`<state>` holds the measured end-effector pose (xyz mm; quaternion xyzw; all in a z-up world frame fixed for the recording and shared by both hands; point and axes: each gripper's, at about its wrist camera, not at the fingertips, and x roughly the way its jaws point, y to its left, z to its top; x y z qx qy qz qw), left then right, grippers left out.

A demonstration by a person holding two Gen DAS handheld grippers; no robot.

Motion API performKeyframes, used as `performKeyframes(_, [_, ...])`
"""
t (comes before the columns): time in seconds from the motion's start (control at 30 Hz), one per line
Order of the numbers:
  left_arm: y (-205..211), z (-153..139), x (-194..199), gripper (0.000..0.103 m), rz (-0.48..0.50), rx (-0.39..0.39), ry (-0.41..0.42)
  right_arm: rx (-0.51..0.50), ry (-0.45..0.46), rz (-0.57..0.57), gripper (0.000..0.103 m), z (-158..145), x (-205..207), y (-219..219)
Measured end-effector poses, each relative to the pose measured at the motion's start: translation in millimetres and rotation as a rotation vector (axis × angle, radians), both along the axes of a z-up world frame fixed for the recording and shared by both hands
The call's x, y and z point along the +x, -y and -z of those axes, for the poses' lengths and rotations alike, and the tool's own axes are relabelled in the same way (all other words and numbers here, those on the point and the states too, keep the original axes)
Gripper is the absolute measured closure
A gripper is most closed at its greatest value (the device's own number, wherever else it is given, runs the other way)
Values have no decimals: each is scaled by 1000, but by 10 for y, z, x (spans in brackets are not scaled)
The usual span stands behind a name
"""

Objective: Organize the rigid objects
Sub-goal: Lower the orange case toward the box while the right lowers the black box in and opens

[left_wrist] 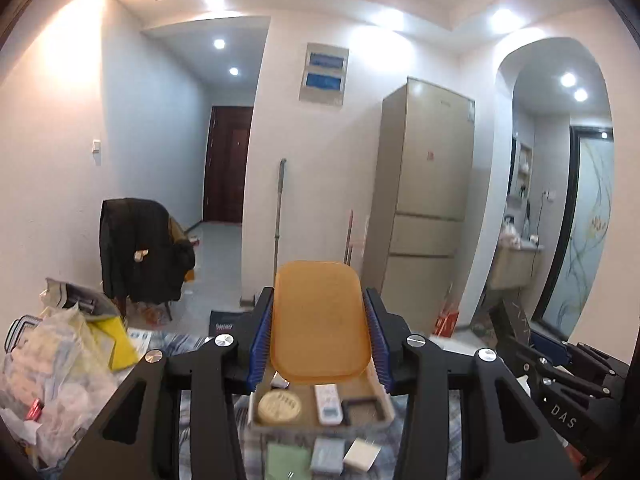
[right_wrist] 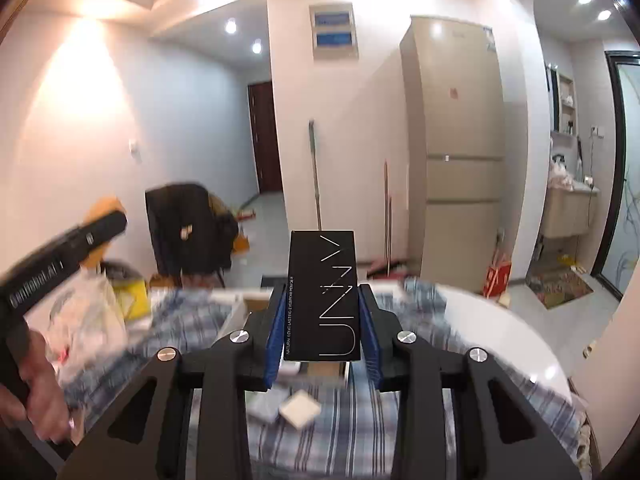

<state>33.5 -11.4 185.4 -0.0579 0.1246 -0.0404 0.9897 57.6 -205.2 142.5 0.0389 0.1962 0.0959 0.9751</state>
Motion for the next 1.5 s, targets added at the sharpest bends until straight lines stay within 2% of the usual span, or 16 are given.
performKeyframes(0.13, [139, -200, 185, 58, 24, 41, 14, 42, -1, -34, 71, -145, 167, -2])
performKeyframes(0.23, [217, -272, 307, 58, 3, 67, 42, 64, -5, -34, 71, -177, 343, -7])
performKeyframes(0.3, [218, -290, 414, 58, -54, 79, 66, 114, -21, -40, 71, -226, 524, 0])
performKeyframes(0.33, [192, -298, 459, 58, -82, 73, 82, 165, -31, -51, 71, -249, 644, 11])
performKeyframes(0.4, [140, -282, 597, 58, -62, 39, 80, 211, -31, -55, 71, -291, 845, -11])
performKeyframes(0.47, [73, -235, 764, 58, -25, -2, 59, 199, -28, -42, 71, -285, 1039, -77])
performKeyframes(0.53, [38, -169, 885, 58, -21, 4, 50, 180, -30, -37, 71, -227, 1227, -154])
performKeyframes(0.6, [-9, -49, 1027, 58, -22, 11, 46, 158, -51, -38, 71, -104, 1421, -216])
performKeyframes(0.77, [-112, 360, 1457, 58, 8, -20, -62, 136, -133, -48, 71, 272, 1747, -270])
performKeyframes(0.87, [-140, 646, 1745, 58, 2, 1, -133, 125, -186, -45, 71, 521, 1891, -293])
performKeyframes(1.07, [-201, 1072, 2203, 58, 16, 15, -269, 126, -369, -87, 71, 1076, 2258, -333])
performKeyframes(1.23, [-183, 1439, 2454, 58, 59, 5, -402, 145, -528, -34, 71, 1543, 2540, -234])
performKeyframes(1.33, [-90, 1618, 2562, 58, 81, 17, -459, 96, -572, -19, 71, 1723, 2660, -244])
performKeyframes(1.5, [-24, 1816, 2683, 58, 83, 30, -520, 20, -645, -68, 71, 2006, 2773, -392])
